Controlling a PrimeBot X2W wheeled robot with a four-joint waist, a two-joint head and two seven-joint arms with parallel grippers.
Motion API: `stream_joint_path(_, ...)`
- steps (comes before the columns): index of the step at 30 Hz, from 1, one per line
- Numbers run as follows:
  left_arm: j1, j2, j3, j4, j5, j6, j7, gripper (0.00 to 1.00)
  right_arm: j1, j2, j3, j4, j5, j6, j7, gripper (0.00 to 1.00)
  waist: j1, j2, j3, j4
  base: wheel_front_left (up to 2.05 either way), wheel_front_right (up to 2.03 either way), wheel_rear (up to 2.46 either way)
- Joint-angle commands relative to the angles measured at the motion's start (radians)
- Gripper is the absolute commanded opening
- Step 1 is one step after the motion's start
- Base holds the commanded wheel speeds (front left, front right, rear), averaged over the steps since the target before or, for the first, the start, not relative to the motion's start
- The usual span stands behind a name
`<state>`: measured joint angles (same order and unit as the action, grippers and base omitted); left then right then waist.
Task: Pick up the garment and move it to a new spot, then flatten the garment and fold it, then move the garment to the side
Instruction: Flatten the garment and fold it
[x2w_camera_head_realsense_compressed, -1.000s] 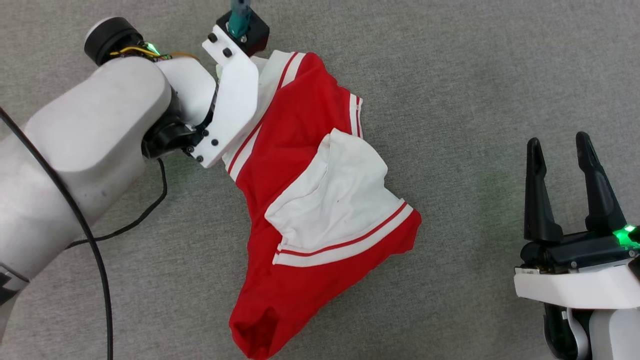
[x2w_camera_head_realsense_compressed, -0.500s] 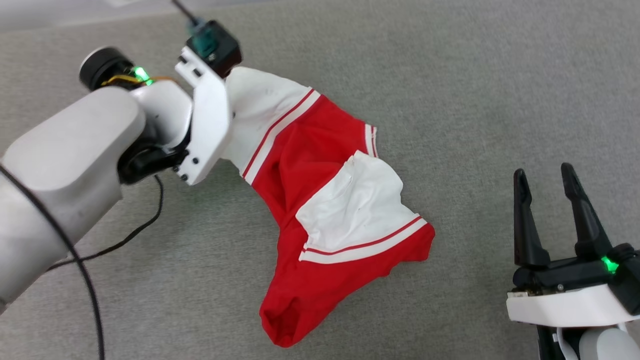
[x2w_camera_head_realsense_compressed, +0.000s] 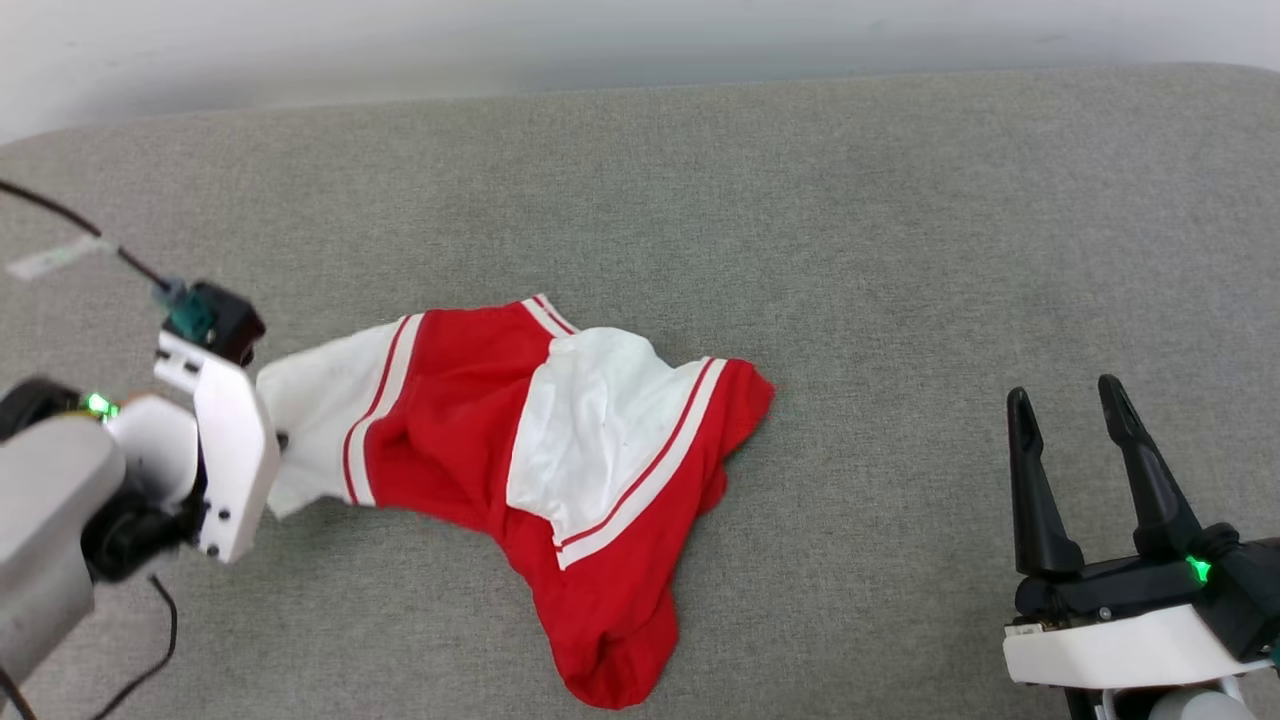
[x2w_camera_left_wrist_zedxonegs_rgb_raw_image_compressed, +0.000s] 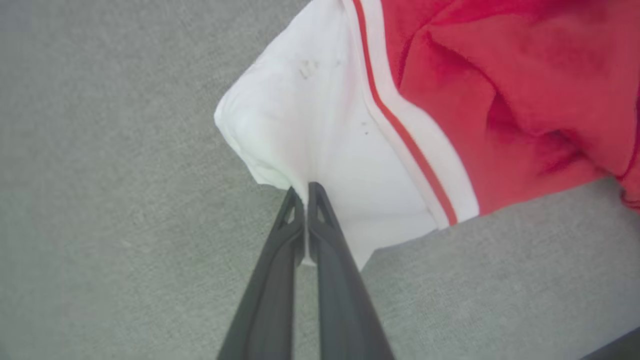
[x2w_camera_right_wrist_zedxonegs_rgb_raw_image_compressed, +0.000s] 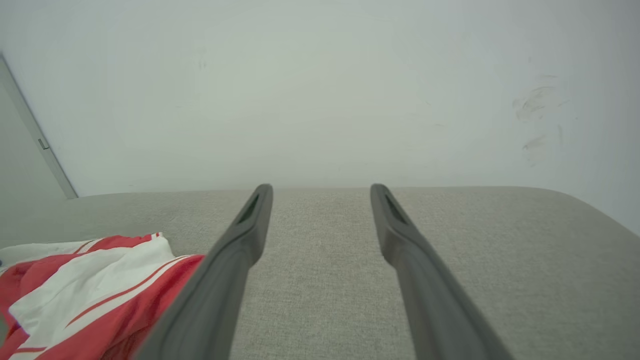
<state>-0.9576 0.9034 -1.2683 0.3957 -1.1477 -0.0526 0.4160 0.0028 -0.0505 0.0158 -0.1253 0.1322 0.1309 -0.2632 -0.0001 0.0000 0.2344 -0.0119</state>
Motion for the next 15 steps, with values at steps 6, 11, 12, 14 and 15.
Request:
stream_joint_path(6,0.124,-0.029,-0.004,0.050,-0.062,0.012,-0.015,0.00,-0.001,0.001,0.005,0.010,-0.010,0.000,-0.002,1.00,0.0001,0.0000,0.001,-0.006,0.00,0.00,0.00)
stream_joint_path(11,0.108,-0.052,0.005,0.094,-0.053,0.008,-0.032,1.00,0.007,0.001,0.008,0.017,-0.012,0.000,-0.002,1.00,0.0001,0.0000,-0.012,-0.006,0.00,0.00,0.00)
stream_joint_path(12,0.094,-0.049,0.010,0.097,-0.047,0.005,-0.037,1.00,0.008,0.001,0.007,0.018,-0.011,0.000,-0.002,1.00,0.0001,0.0000,-0.017,-0.006,0.00,0.00,0.00)
stream_joint_path(14,0.055,-0.040,0.023,0.089,-0.031,0.000,-0.047,1.00,0.011,0.001,0.006,0.019,-0.011,0.000,-0.002,1.00,0.0001,0.0000,-0.025,-0.004,0.00,0.00,0.00)
stream_joint_path(15,0.037,-0.035,0.029,0.080,-0.025,-0.002,-0.048,1.00,0.012,0.001,0.005,0.019,-0.011,0.000,-0.002,1.00,0.0001,0.0000,-0.029,-0.004,0.00,0.00,0.00)
